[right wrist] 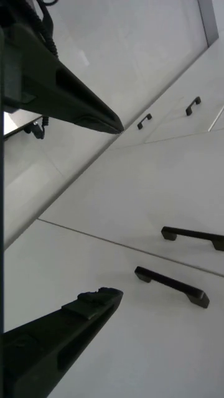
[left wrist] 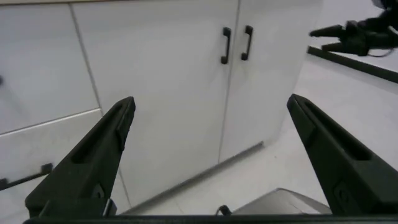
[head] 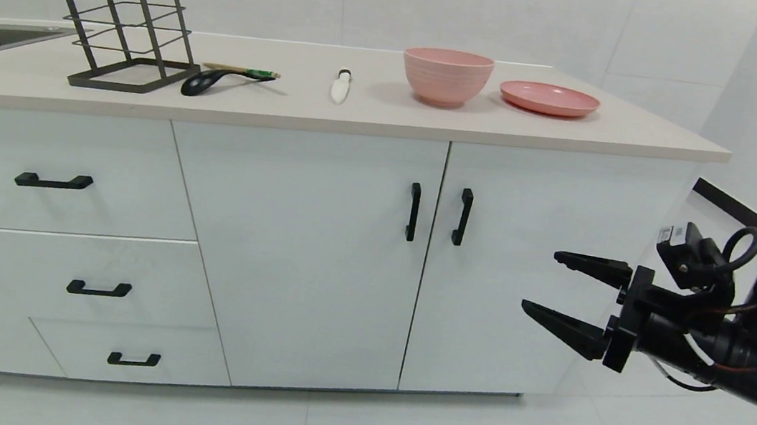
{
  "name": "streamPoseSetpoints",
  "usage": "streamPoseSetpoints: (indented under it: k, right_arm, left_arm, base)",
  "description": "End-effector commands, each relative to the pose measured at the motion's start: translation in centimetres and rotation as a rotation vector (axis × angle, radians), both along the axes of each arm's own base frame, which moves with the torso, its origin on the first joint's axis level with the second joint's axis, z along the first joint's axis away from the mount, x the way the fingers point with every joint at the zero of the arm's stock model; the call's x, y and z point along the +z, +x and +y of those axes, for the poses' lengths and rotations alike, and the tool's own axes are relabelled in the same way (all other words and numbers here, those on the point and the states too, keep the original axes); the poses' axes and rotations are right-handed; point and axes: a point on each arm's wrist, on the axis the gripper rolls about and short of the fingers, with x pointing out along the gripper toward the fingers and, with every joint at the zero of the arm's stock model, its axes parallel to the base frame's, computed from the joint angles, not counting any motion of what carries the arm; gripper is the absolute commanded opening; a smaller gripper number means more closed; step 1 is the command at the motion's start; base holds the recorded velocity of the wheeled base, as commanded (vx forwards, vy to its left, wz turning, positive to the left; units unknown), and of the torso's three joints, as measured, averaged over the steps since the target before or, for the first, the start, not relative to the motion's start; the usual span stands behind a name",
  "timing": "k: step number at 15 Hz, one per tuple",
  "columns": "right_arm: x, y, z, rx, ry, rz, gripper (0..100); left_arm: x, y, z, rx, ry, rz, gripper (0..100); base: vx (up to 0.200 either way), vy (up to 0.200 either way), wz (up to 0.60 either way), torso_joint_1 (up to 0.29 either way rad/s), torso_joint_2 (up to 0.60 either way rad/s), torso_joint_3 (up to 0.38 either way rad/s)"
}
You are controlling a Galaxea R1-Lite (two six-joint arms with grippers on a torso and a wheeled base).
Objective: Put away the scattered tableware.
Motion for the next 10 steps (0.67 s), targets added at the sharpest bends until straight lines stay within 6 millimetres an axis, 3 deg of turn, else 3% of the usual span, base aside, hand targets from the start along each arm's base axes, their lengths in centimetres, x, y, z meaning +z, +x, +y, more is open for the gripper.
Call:
streamPoseSetpoints:
  k: [1,3,6,7,8,10]
  right_arm:
    - [-0.9,0.8,0.0,0.037,-0.004,0.019,100]
    - [-1.7,1.9,0.3,0.041,-0.004,0.020,100]
    - [-2.3,4.6,0.7,0.076,0.010,-0.014,100]
    - [-2.4,4.8,0.7,0.079,0.012,-0.015,100]
    - [-3.2,5.6,1.0,0.088,0.013,-0.018,100]
    - [-3.7,6.5,1.3,0.087,0.011,-0.030,100]
  left_arm:
    - [2.9,3.2,-0.6,-0.107,0.039,0.107,100]
    - [5.0,6.5,-1.4,-0.191,0.198,0.093,100]
    - [7.4,12.6,-4.7,-0.395,0.470,-0.035,100]
    - [7.7,13.2,-5.2,-0.414,0.473,-0.037,100]
    - [8.3,15.9,-7.2,-0.499,0.474,-0.020,100]
    - [8.0,18.5,-8.6,-0.543,0.471,0.011,100]
  base:
    - [0.000,0.000,0.00,0.000,0.00,0.000]
    - [0.000,0.000,0.00,0.000,0.00,0.000]
    - [0.000,0.000,0.00,0.000,0.00,0.000]
    - [0.000,0.000,0.00,0.000,0.00,0.000]
    - [0.000,0.000,0.00,0.000,0.00,0.000]
    - [0.000,0.000,0.00,0.000,0.00,0.000]
